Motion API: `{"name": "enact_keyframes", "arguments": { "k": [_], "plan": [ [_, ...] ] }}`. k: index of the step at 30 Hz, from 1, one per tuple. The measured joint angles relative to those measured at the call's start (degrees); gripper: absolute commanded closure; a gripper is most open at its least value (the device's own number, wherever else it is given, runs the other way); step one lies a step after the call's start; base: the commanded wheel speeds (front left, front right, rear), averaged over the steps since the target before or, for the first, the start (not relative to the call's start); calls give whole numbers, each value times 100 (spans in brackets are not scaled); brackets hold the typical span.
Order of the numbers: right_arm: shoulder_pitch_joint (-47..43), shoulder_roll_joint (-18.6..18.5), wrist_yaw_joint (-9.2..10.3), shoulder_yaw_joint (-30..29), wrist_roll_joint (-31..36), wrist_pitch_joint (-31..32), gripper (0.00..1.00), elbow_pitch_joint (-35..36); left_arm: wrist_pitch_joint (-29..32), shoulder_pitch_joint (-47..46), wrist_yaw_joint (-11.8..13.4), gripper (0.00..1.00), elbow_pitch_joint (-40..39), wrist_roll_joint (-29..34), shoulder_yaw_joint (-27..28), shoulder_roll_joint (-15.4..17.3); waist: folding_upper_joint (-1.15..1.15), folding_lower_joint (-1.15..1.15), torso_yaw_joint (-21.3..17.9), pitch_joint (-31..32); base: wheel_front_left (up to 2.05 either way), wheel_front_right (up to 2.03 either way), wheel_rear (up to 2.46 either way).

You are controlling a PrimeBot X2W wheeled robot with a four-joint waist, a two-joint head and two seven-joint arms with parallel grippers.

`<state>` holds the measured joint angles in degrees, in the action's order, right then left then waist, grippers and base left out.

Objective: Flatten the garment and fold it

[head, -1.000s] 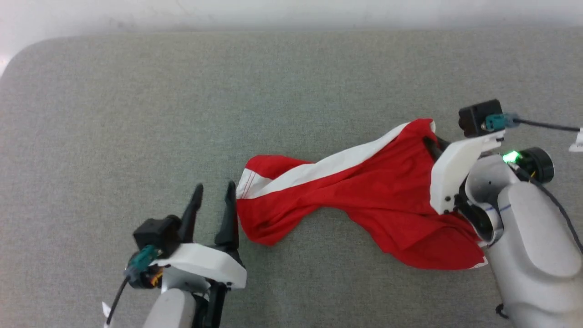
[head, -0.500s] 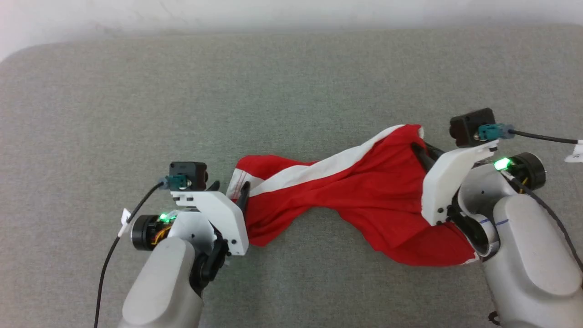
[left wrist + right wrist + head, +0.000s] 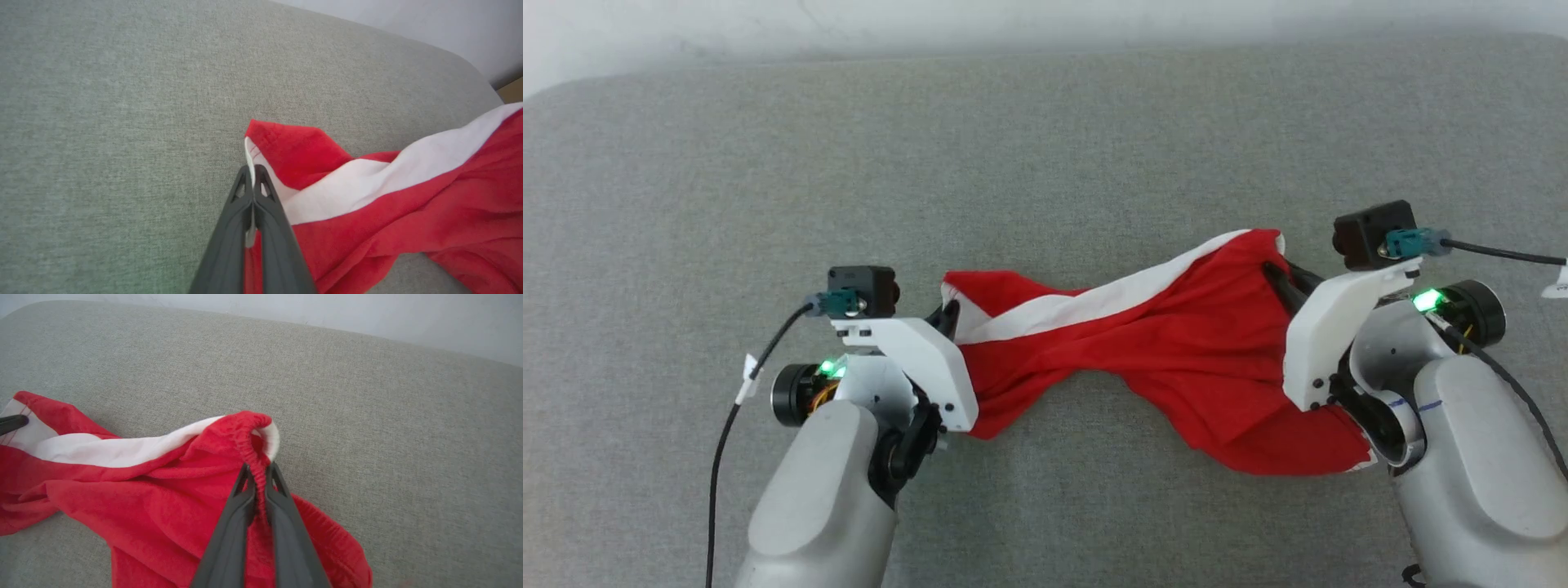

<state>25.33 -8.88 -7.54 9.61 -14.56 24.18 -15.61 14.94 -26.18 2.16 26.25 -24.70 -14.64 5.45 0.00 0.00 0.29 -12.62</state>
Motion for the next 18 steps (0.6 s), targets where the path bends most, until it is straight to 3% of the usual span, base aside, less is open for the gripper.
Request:
{"name": "enact_keyframes", "arguments": {
  "k": [8,12,18],
  "plan": [
    [287,19,0,-207,-771,259,100,255,75,-385,-112,100,-643,-441,270,27,0,0,72,110,0,0,0],
    [1102,38,0,-294,-1249,477,100,268,312,-1242,-116,100,-750,-305,281,280,0,0,39,43,0,0,0],
    [2796,98,0,-294,-1440,479,100,-223,374,-2788,-105,100,-487,-97,405,580,0,1,-63,-182,0,0,0]
  ]
}}
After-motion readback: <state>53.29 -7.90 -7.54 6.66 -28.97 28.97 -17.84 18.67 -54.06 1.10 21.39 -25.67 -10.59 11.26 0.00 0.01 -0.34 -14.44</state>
